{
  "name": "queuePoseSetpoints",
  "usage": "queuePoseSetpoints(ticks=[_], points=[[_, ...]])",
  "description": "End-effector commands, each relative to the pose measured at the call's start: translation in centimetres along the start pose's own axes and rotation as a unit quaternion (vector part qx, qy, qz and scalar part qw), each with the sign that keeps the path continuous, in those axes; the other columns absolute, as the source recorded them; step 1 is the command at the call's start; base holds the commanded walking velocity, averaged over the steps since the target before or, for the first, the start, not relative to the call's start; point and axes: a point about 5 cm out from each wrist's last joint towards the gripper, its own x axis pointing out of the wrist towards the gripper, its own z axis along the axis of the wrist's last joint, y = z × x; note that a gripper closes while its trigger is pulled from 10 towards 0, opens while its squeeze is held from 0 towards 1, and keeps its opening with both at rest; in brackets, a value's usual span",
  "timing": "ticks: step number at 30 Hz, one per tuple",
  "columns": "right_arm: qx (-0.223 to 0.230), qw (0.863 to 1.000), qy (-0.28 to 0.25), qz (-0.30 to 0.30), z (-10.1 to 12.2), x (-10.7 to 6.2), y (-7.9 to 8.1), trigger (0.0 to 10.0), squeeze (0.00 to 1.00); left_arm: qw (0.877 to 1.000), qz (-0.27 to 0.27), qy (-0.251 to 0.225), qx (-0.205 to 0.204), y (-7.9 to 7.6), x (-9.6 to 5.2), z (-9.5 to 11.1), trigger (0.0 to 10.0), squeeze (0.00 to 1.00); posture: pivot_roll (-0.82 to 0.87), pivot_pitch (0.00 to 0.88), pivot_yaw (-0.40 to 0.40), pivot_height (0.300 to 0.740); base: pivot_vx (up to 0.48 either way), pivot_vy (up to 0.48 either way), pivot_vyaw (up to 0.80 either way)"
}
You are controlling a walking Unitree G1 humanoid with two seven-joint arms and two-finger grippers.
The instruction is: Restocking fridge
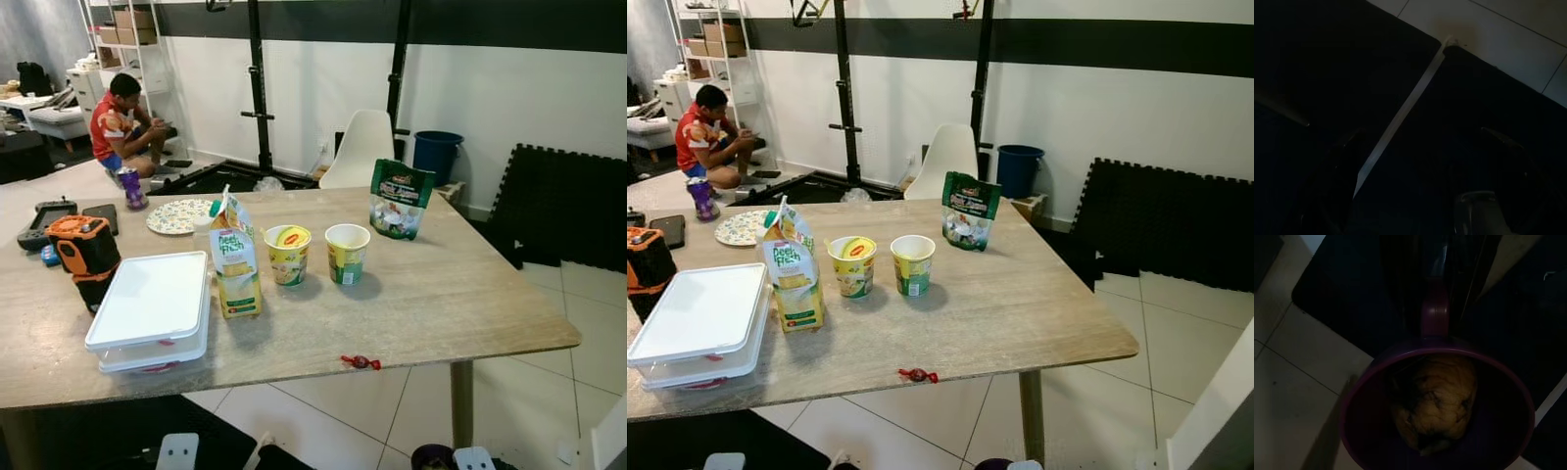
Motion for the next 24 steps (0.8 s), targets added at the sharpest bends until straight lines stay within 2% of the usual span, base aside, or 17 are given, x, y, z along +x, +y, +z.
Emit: queuePoseSetpoints(ticks=[1,9,12,19,20,24], points=[[0.003,1.000,-0.009,-0.003,0.14,0.00,0.04,10.0,0.00,1.000,-0.001,0.006,-0.007,-0.23,-0.17,-0.64,10.0,0.00,0.02,0.057,-0.005,0.734,0.000,0.000,0.00],[0.016,1.000,-0.015,-0.008,0.33,0.03,-0.03,10.0,0.00,1.000,0.000,0.007,0.001,0.17,-0.18,-0.62,10.0,0.00,0.02,0.058,-0.011,0.734,0.000,0.000,0.00],[0.019,1.000,-0.012,-0.010,0.23,-0.01,-0.18,10.0,0.00,1.000,0.006,0.006,-0.017,0.21,-0.10,-0.39,10.0,0.00,0.05,0.051,-0.012,0.734,0.000,0.000,0.00],[0.027,0.999,-0.018,-0.017,0.60,0.04,-0.39,10.0,0.00,1.000,-0.002,0.010,0.004,-0.02,-0.03,-0.36,10.0,0.00,0.04,0.052,-0.011,0.734,0.000,0.000,0.00],[0.024,0.999,-0.014,-0.019,0.38,-0.03,-0.52,10.0,0.00,1.000,0.002,0.010,-0.009,0.07,-0.08,-0.47,10.0,0.00,0.03,0.069,0.015,0.734,0.000,0.000,0.00],[0.034,0.999,-0.011,-0.031,-0.14,-0.22,-0.87,10.0,0.00,1.000,-0.007,0.016,-0.003,-0.03,-0.19,-0.85,10.0,0.00,0.01,0.083,0.023,0.734,0.000,0.000,0.00]])
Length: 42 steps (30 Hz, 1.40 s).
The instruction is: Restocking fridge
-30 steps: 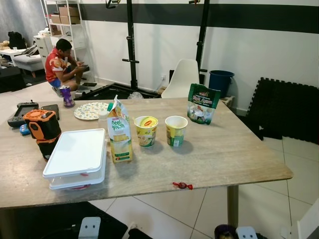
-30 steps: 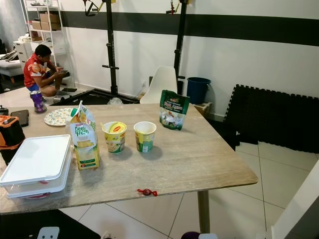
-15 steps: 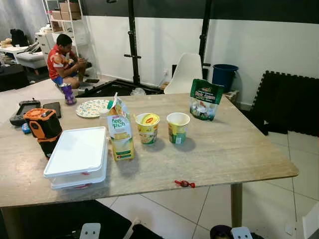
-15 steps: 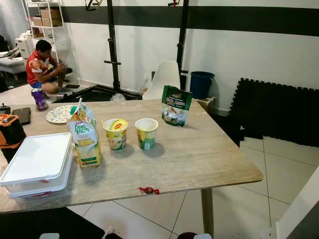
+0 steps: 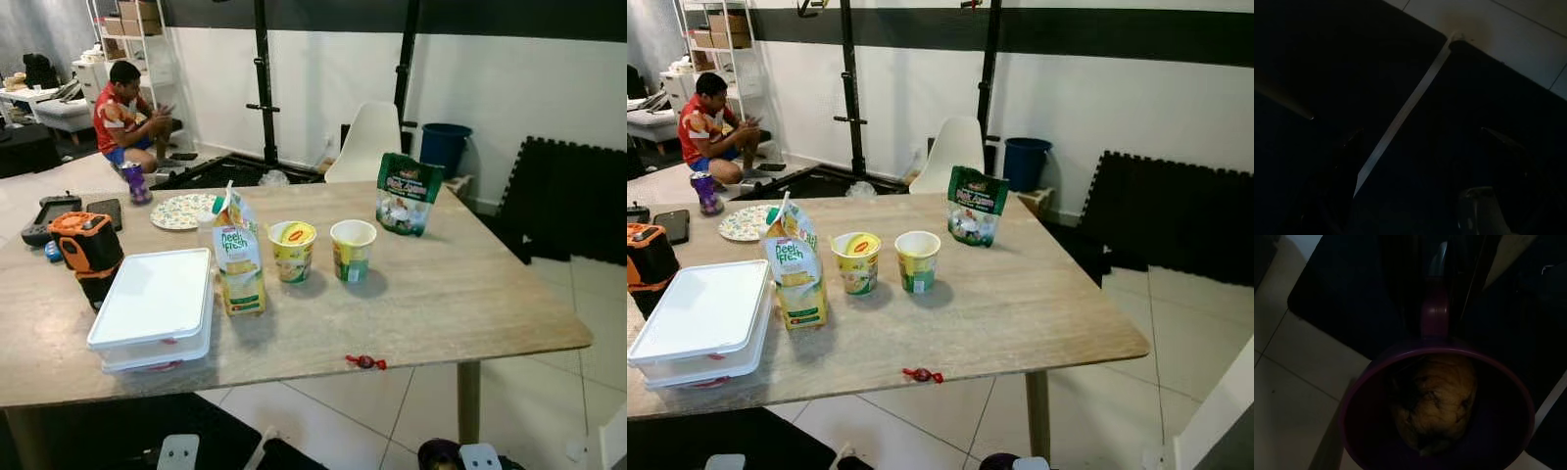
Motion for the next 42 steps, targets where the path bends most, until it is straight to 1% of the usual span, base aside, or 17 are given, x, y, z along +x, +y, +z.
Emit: queuePoseSetpoints(ticks=[1,6,8,13,18,20,25,27,28,29,34,35,36,38,40,41,42], points=[[0.018,1.000,-0.008,-0.014,-0.3,-0.2,-0.6,10.0,0.00,1.000,-0.003,0.018,0.001,0.0,-0.2,-0.9,10.0,0.00,0.03,0.078,0.012,0.734,0.000,0.000,0.00],[0.019,1.000,0.001,-0.016,-1.0,-0.4,-0.7,10.0,0.00,1.000,0.004,0.014,-0.003,0.2,-0.2,-0.8,10.0,0.00,0.04,0.065,0.002,0.734,0.000,0.000,0.00],[0.016,1.000,0.007,-0.018,-1.4,-0.5,-0.9,10.0,0.00,1.000,0.006,0.021,-0.002,0.3,-0.2,-1.0,10.0,0.00,0.02,0.067,0.017,0.734,0.000,0.000,0.00],[0.018,1.000,0.001,-0.019,-1.0,-0.5,-0.9,10.0,0.00,1.000,-0.001,0.023,0.015,0.3,-0.1,-0.7,10.0,0.00,0.02,0.071,0.031,0.734,0.000,0.000,0.00],[0.018,1.000,0.003,-0.018,-0.9,-0.4,-0.7,10.0,0.00,1.000,0.000,0.019,0.015,0.4,0.1,-0.2,10.0,0.00,0.02,0.057,0.031,0.734,0.000,0.000,0.00],[0.020,1.000,0.005,-0.016,-0.9,-0.3,-0.6,10.0,0.00,1.000,0.003,0.016,0.005,0.5,0.1,0.0,10.0,0.00,0.05,0.027,0.023,0.734,0.000,0.000,0.00],[0.013,1.000,0.007,-0.016,-0.9,-0.3,-0.6,10.0,0.00,1.000,0.007,0.019,-0.016,0.5,0.2,0.1,10.0,0.00,0.04,0.036,0.043,0.734,0.000,0.000,0.00],[0.013,1.000,0.006,-0.016,-0.8,-0.3,-0.5,10.0,0.00,1.000,0.004,0.023,-0.016,0.6,0.2,0.1,10.0,0.00,0.02,0.044,0.054,0.734,0.000,0.000,0.00],[0.009,1.000,0.002,-0.007,-0.5,-0.2,-0.4,10.0,0.00,1.000,-0.001,0.026,-0.002,0.6,0.2,0.1,10.0,0.00,0.03,0.033,0.041,0.734,0.000,0.000,0.00],[0.006,1.000,0.001,-0.004,-0.4,-0.2,-0.3,10.0,0.00,1.000,0.000,0.026,0.000,0.6,0.2,0.2,10.0,0.00,0.03,0.033,0.041,0.734,0.000,0.000,0.00],[-0.001,1.000,0.006,-0.003,-0.5,-0.2,-0.5,10.0,0.00,1.000,0.005,0.025,-0.012,0.5,0.2,0.1,10.0,0.00,0.04,0.005,0.022,0.734,0.000,0.000,0.00],[-0.004,1.000,0.008,-0.005,-0.5,-0.2,-0.6,10.0,0.00,0.999,0.007,0.026,-0.018,0.4,0.2,0.0,10.0,0.00,0.04,0.008,0.028,0.734,0.000,0.000,0.00],[-0.005,1.000,0.010,-0.007,-0.6,-0.2,-0.7,10.0,0.00,0.999,0.010,0.029,-0.025,0.5,0.2,-0.2,10.0,0.00,0.02,0.036,0.048,0.734,0.000,0.000,0.00],[-0.001,1.000,0.008,-0.008,-0.5,-0.2,-0.7,10.0,0.00,0.999,0.004,0.036,-0.014,0.6,0.1,-0.5,10.0,0.00,0.01,0.042,0.057,0.734,0.000,0.000,0.00],[0.005,1.000,0.002,-0.007,-0.2,-0.2,-0.6,10.0,0.00,0.999,-0.006,0.044,0.013,0.6,0.0,-0.9,10.0,0.00,0.00,0.038,0.055,0.734,0.000,0.000,0.00],[0.006,1.000,0.001,-0.004,-0.3,-0.1,-0.4,10.0,0.00,0.999,-0.006,0.043,0.013,0.6,0.0,-0.8,10.0,0.00,0.00,0.034,0.048,0.734,0.000,0.000,0.00],[0.000,1.000,0.004,0.000,-0.6,-0.2,-0.3,10.0,0.00,0.999,0.000,0.038,0.000,0.7,0.1,-0.6,10.0,0.00,0.02,0.014,0.038,0.734,0.000,0.000,0.00]])
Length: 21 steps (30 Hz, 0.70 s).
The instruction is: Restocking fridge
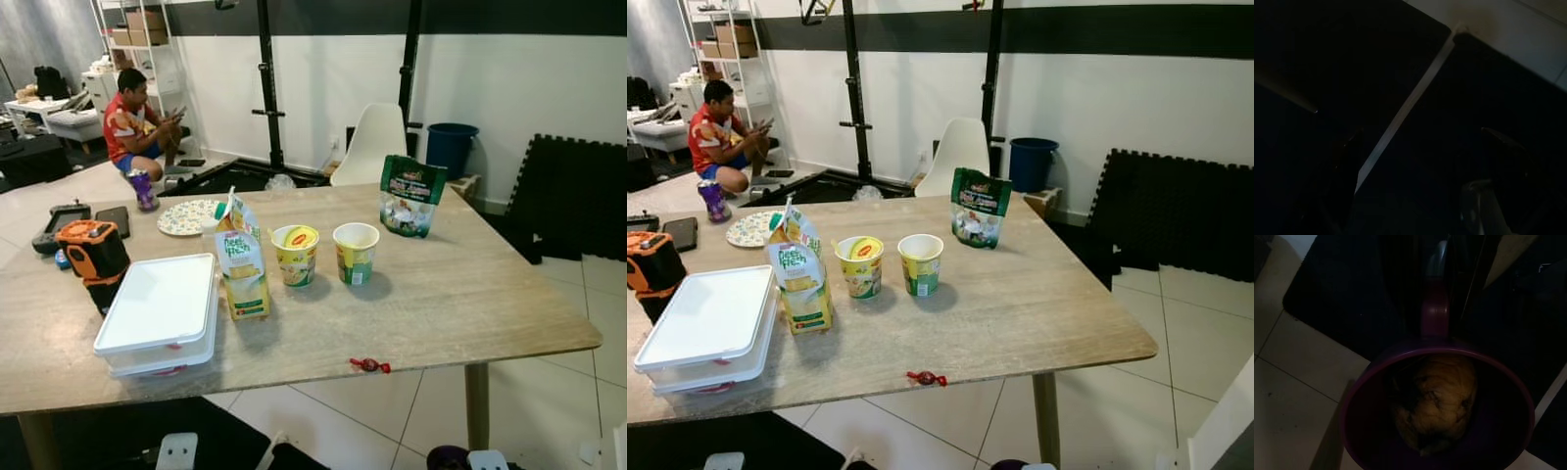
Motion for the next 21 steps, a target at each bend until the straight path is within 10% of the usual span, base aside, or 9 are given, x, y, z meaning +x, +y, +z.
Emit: queuePoseSetpoints(ticks=[1,21], points=[[-0.002,1.000,-0.001,0.005,-0.13,-0.02,0.20,10.0,0.00,1.000,0.010,0.009,0.001,0.84,-0.12,-0.35,10.0,0.00,0.02,0.014,0.038,0.734,0.000,0.000,0.00],[-0.011,1.000,0.001,0.010,-0.20,-0.03,0.34,10.0,0.00,1.000,0.011,-0.001,-0.018,0.07,0.00,-0.02,10.0,0.00,0.03,0.025,0.017,0.734,0.000,0.000,0.00]])
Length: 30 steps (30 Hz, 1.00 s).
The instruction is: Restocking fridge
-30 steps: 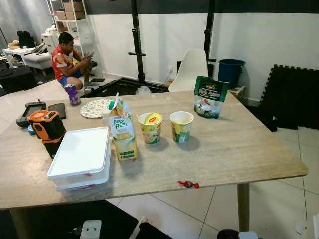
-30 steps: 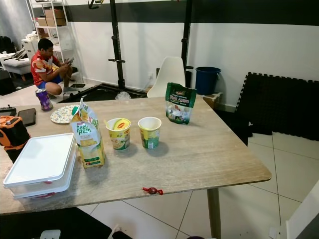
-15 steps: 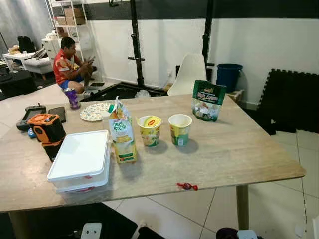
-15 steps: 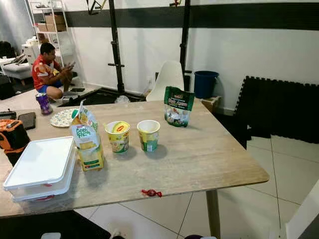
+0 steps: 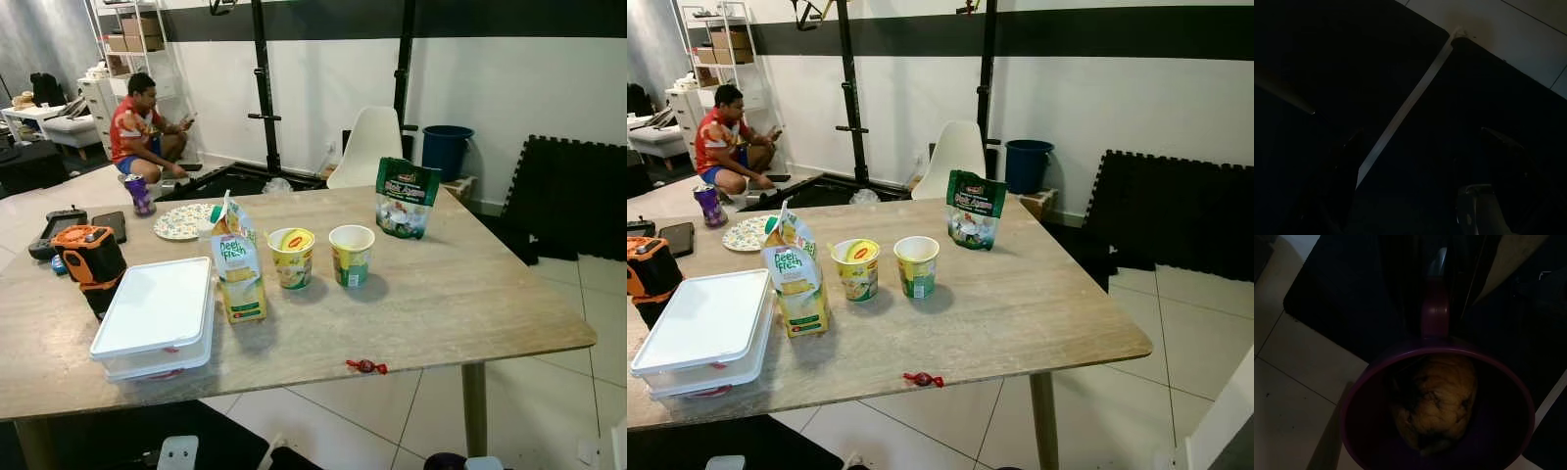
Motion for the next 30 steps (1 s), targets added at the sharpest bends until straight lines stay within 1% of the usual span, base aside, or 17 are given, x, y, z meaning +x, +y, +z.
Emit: queuePoseSetpoints(ticks=[1,2,3,6,10,15,20,30], points=[[0.000,1.000,-0.007,0.002,0.5,0.2,0.2,10.0,0.00,1.000,0.005,0.003,-0.006,0.0,0.0,-0.2,10.0,0.00,0.03,0.023,0.018,0.734,0.000,0.000,0.00],[0.006,1.000,-0.007,-0.001,0.6,0.2,0.2,10.0,0.00,1.000,0.006,0.003,-0.007,0.1,0.0,-0.1,10.0,0.00,0.03,0.023,0.027,0.734,0.000,0.000,0.00],[0.006,1.000,-0.007,-0.001,0.6,0.2,0.2,10.0,0.00,1.000,0.006,0.003,-0.007,0.1,0.0,-0.1,10.0,0.00,0.03,0.023,0.027,0.734,0.000,0.000,0.00],[0.027,1.000,-0.011,-0.009,0.7,0.2,0.0,10.0,0.00,1.000,0.005,0.005,-0.001,0.1,0.0,-0.1,10.0,0.00,0.04,0.031,0.019,0.734,0.000,0.000,0.00],[0.022,1.000,-0.006,-0.010,0.6,0.2,-0.1,10.0,0.00,1.000,0.008,0.006,-0.006,0.3,-0.1,-0.4,10.0,0.00,0.03,0.048,0.030,0.734,0.000,0.000,0.00],[0.032,0.999,-0.002,-0.019,0.0,0.0,-0.4,10.0,0.00,1.000,0.005,0.013,0.005,0.3,-0.2,-0.9,10.0,0.00,0.02,0.066,0.044,0.734,0.000,0.000,0.00],[0.028,0.999,0.009,-0.023,-0.9,-0.3,-0.5,10.0,0.00,1.000,0.003,0.012,0.006,0.2,-0.2,-0.8,10.0,0.00,0.02,0.068,0.046,0.734,0.000,0.000,0.00],[0.031,0.999,0.013,-0.027,-1.1,-0.4,-0.9,10.0,0.00,1.000,-0.001,0.005,0.011,0.0,-0.1,-0.5,10.0,0.00,0.02,0.073,0.040,0.734,0.000,0.000,0.00]])
